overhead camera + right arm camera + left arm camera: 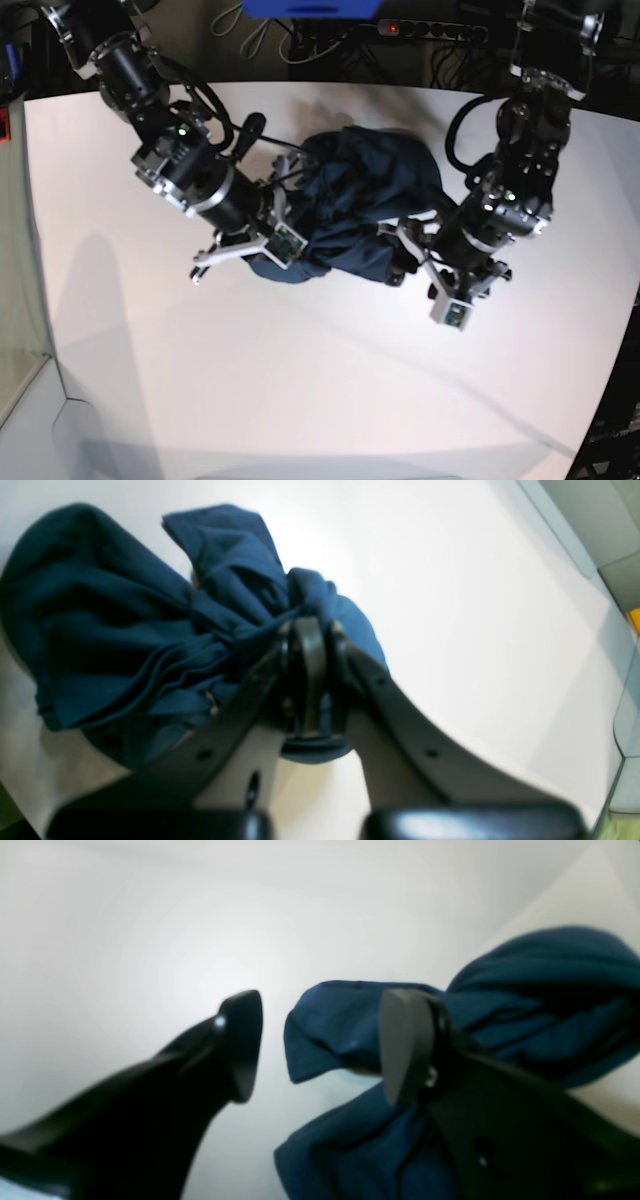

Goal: Layout the t-shirt on the table in an organized manner, then fold the t-shirt properly
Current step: 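Pull the grippers apart, stretching the shirt between them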

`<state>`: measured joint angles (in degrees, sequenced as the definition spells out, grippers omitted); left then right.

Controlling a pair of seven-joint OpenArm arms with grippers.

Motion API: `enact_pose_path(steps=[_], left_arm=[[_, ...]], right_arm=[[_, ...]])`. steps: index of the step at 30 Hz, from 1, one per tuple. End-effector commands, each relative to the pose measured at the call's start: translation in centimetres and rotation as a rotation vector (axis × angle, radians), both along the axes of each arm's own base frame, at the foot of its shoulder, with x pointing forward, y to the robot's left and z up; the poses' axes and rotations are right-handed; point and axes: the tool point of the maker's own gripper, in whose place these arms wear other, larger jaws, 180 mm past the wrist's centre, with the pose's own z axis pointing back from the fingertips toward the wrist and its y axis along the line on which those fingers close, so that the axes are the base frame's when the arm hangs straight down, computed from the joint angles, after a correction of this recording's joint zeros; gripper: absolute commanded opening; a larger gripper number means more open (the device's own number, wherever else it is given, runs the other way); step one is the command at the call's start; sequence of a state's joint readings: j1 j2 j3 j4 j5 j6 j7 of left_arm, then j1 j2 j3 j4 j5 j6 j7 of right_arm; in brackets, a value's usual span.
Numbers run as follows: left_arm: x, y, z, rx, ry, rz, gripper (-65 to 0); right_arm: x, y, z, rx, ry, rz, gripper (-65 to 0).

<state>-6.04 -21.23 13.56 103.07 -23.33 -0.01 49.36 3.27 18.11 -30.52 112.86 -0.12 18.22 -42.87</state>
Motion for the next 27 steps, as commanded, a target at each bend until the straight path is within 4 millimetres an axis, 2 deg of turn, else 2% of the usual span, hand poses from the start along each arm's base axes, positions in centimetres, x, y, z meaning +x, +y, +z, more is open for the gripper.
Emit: enact_pose_path(steps=[1,6,12,17,24,27], left_arm=[[1.0,-0.5,1.6,0.018,-0.06,-0.028,-27.6],[1.2,-3.1,0.1,0.182,-0.093,-0.202,-26.8],[-0.6,-6.7,-1.0,0.219,-0.108,-0.475,-26.8],[-1.2,-7.1,-1.2,0.231,-0.105,-0.532,-26.7],[0.1,-6.1,-1.6,0.308,-0.12,-0.508,-26.6],[0.7,-6.8,-1.4,0.3,-0.127,-0.51,-26.6]], right_arm=[[0.5,0.3,1.5,0.026,-0.049,0.012,-65.0],[0.6,0.3,1.5,0.025,-0.048,0.01,-65.0],[0.6,0.2,1.4,0.024,-0.045,0.009,-65.0],[0.6,0.2,1.4,0.024,-0.045,0.009,-65.0],[0.6,0.2,1.3,0.022,-0.043,0.008,-65.0],[0.6,0.2,1.3,0.022,-0.043,0.008,-65.0]])
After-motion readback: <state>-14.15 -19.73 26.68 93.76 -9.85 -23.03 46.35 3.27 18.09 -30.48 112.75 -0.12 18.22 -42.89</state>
